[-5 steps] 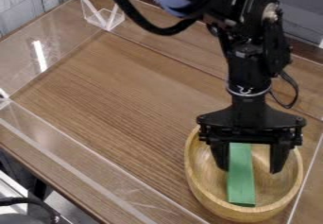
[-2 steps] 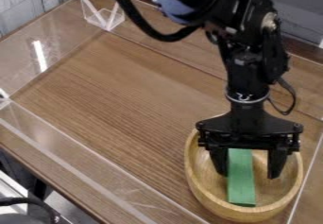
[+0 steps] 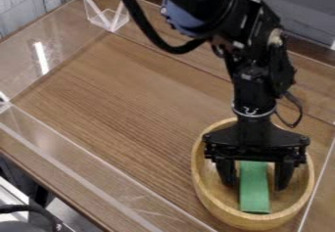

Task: Remove the green block from inside the brown bowl and put it on the table

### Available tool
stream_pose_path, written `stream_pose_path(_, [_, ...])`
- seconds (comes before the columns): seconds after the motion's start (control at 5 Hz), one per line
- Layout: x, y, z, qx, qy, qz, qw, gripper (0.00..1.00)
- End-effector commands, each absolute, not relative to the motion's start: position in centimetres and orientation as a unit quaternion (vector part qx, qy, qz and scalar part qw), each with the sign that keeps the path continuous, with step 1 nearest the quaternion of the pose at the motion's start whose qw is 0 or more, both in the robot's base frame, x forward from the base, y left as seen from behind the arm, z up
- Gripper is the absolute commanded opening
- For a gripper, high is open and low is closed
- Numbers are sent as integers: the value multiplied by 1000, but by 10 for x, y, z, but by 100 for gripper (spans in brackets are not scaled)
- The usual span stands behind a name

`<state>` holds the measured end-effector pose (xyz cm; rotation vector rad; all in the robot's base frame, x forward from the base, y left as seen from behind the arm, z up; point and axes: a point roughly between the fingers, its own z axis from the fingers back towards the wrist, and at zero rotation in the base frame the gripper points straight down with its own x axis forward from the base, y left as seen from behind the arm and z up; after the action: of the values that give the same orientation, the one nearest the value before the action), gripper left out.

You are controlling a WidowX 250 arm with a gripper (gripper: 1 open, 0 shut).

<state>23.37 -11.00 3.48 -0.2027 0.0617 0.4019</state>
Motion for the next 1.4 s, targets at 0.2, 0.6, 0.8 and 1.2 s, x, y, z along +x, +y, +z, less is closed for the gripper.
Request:
stream_pose_path(0.2, [237,-111,41,-108,15,198,974,0])
stream_pose_path(0.6, [233,-110,48,-103,20,189,976,0])
stream_pose_path(0.8, [232,-110,49,-102,21,188,977,0])
stream_pose_path(1.2, [229,-109,52,-101,22,186,977,0])
